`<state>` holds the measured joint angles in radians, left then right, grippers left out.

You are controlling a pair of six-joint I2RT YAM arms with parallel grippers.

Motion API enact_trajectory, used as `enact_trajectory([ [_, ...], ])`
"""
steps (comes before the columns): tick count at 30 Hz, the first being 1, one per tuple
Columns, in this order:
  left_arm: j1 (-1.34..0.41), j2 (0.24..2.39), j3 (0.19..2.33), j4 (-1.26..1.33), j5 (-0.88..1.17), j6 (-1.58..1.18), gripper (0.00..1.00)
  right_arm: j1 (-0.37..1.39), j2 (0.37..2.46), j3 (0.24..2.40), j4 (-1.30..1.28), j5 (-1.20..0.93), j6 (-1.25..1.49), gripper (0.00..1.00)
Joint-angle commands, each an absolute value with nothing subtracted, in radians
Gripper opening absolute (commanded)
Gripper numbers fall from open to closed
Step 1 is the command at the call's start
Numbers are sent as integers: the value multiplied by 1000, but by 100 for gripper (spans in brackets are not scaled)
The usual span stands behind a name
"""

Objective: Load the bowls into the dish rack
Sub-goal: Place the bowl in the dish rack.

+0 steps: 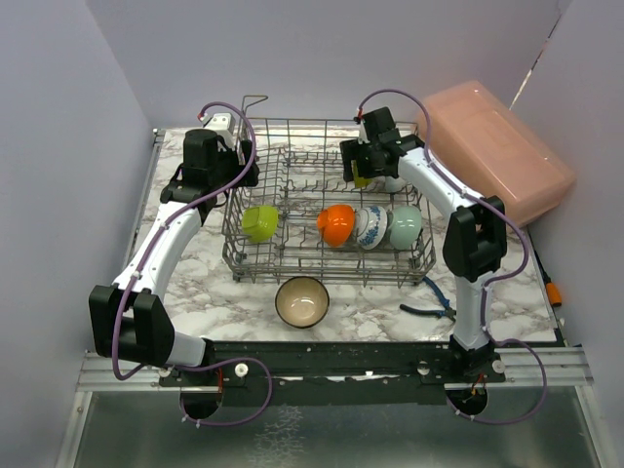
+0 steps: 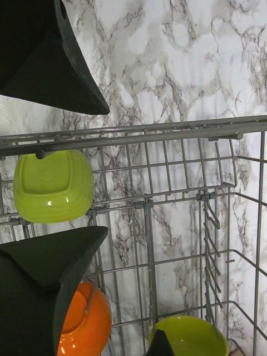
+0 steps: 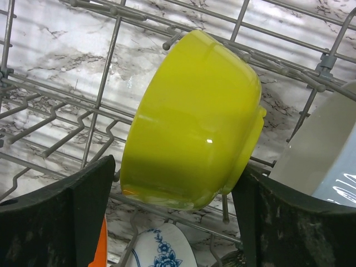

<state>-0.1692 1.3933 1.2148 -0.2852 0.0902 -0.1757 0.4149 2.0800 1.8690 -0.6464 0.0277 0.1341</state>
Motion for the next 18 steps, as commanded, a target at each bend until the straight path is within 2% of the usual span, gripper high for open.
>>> enact_trajectory([
  [1,-161,1402,1207,-270,113,-178,82,390,2078,1808,-664,57,109,88],
  [7,-161,1402,1207,-269,115,-178,82,389,2051,1798,-660,119,112,94],
  [18,-161,1403,1209,-269,120,-180,82,391,2003,1778,-642,235,121,95],
])
